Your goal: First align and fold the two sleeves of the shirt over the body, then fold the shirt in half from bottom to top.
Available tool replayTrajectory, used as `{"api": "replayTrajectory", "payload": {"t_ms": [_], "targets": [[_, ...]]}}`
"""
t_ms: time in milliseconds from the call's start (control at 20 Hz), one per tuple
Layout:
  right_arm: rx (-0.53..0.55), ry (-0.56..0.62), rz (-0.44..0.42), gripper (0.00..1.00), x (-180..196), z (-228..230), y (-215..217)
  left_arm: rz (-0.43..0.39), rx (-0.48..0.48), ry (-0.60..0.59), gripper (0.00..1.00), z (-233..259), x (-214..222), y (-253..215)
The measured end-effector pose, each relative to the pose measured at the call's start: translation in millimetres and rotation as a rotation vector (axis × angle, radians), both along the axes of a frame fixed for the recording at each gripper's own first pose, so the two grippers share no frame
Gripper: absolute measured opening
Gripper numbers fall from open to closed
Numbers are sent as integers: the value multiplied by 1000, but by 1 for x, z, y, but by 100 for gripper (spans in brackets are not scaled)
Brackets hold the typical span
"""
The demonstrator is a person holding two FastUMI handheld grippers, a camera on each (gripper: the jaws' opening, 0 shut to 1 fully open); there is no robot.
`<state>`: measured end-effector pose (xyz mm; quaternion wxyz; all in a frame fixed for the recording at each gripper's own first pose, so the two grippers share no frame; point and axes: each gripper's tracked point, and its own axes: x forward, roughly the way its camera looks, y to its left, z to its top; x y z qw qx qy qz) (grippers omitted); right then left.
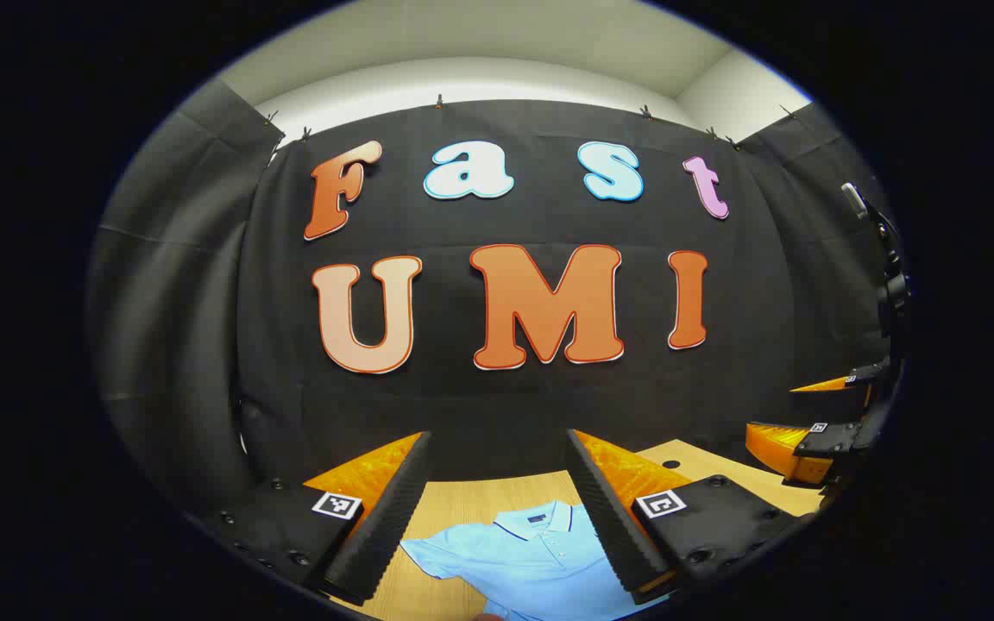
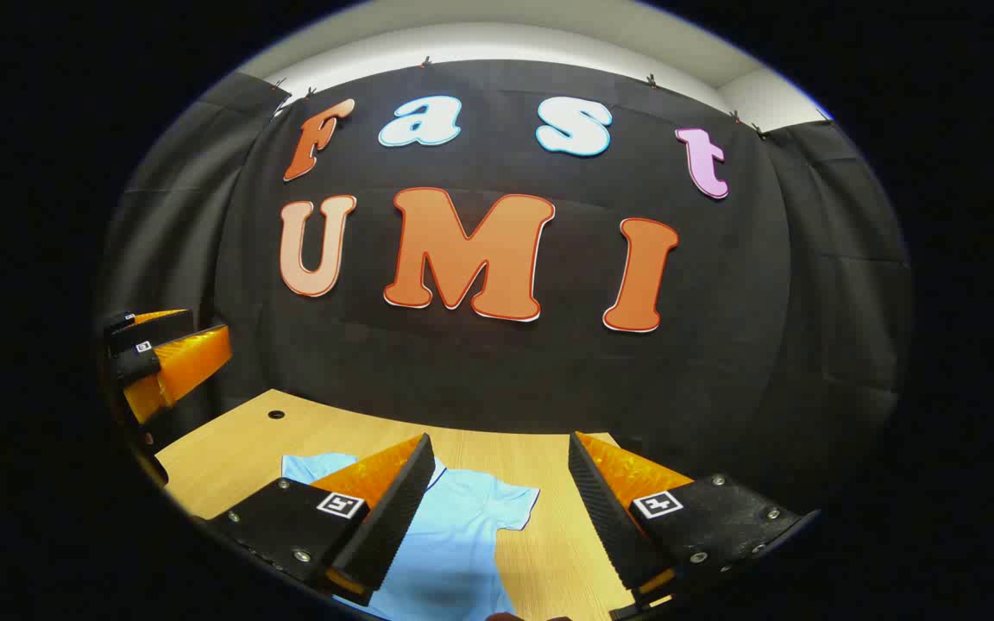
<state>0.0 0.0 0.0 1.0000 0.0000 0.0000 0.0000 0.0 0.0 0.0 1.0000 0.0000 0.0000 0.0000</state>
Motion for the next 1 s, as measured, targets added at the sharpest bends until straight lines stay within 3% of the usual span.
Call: {"api": "replayTrajectory", "payload": {"t_ms": [300, 600, 1000], "targets": [[5, 8, -52, 97, -1, -6, 9, -20, -3, -41, 99, 7, 0, 13], [3, 47, -50, 97, 4, -20, 17, -26, -20, -52, 100, 5, -5, 21], [-2, 160, -20, 98, 54, -60, 0, 0, 11, -77, 100, 12, -2, -1]]}}
